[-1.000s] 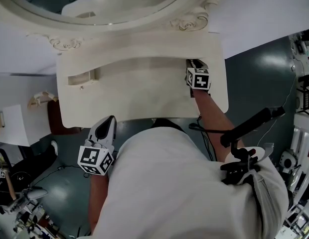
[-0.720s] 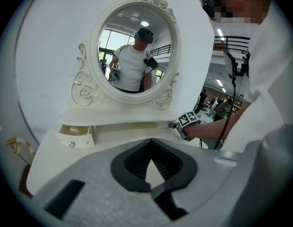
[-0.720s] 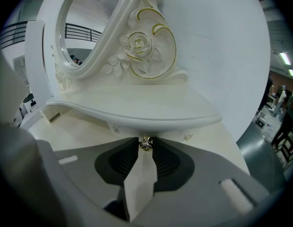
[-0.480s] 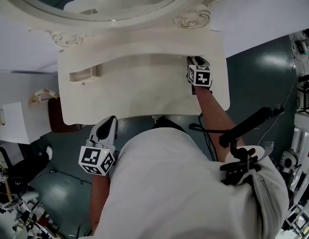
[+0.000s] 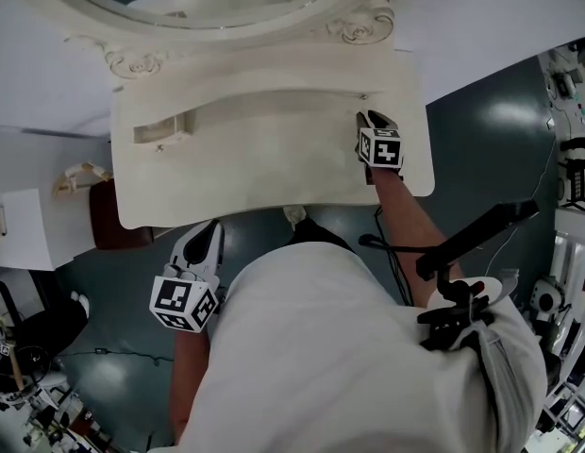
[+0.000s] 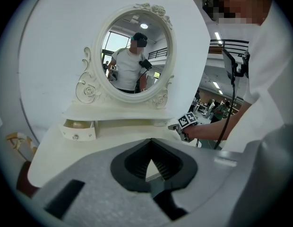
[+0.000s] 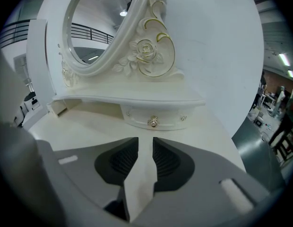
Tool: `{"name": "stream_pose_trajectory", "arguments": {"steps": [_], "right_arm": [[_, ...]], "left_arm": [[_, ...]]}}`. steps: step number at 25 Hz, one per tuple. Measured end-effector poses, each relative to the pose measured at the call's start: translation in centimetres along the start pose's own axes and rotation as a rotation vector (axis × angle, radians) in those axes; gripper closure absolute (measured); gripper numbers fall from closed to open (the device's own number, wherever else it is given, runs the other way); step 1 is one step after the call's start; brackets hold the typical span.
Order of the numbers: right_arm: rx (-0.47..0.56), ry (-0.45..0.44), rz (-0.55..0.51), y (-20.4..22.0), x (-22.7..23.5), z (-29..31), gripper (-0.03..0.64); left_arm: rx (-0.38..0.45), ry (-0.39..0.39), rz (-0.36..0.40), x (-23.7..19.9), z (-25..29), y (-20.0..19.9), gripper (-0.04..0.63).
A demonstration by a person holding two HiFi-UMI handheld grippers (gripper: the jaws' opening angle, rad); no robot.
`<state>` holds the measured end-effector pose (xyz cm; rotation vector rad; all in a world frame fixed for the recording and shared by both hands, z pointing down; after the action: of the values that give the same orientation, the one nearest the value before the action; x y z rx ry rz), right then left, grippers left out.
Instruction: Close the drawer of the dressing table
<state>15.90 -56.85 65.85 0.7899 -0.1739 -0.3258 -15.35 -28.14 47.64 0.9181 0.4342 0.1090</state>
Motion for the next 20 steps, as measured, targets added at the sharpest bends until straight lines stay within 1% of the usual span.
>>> {"name": "stream_pose_trajectory", "arguments": {"steps": [4,7,13,20], "right_arm": [[0.004,0.01,-0.018,1.4,-1.7,-3.2,0.581],[0.006,0.014,-0.034,2.4,-2.9,-5.4,0.615],[0.007,-0.021,-0.054,4.9,-6.5,-9.5,0.615],[0.003,-0.085,-0.089,8.4,-12.3,-15.2,0.615]], "left_arm": [[0.015,0.017,0.012,0.5,-2.7,1.3,0.595],[0.025,0.024,0.016,0.8,-4.6,2.6,0.595],[0.039,0.027,0.025,1.0,-8.6,4.8,0.595],[0.061,0.043,0.026,1.2,-13.8,8.0,0.595]]}}
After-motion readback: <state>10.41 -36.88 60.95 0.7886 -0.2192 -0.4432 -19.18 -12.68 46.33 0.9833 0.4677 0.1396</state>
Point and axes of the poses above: the fingertips, and each gripper's own axes: z forward along the fingers, x to its right, y out of its underside, the point moved 3 cm from there along -z, backward along the fingers, and after that the axes turned 2 degrees about y, right-handed, at the moved point
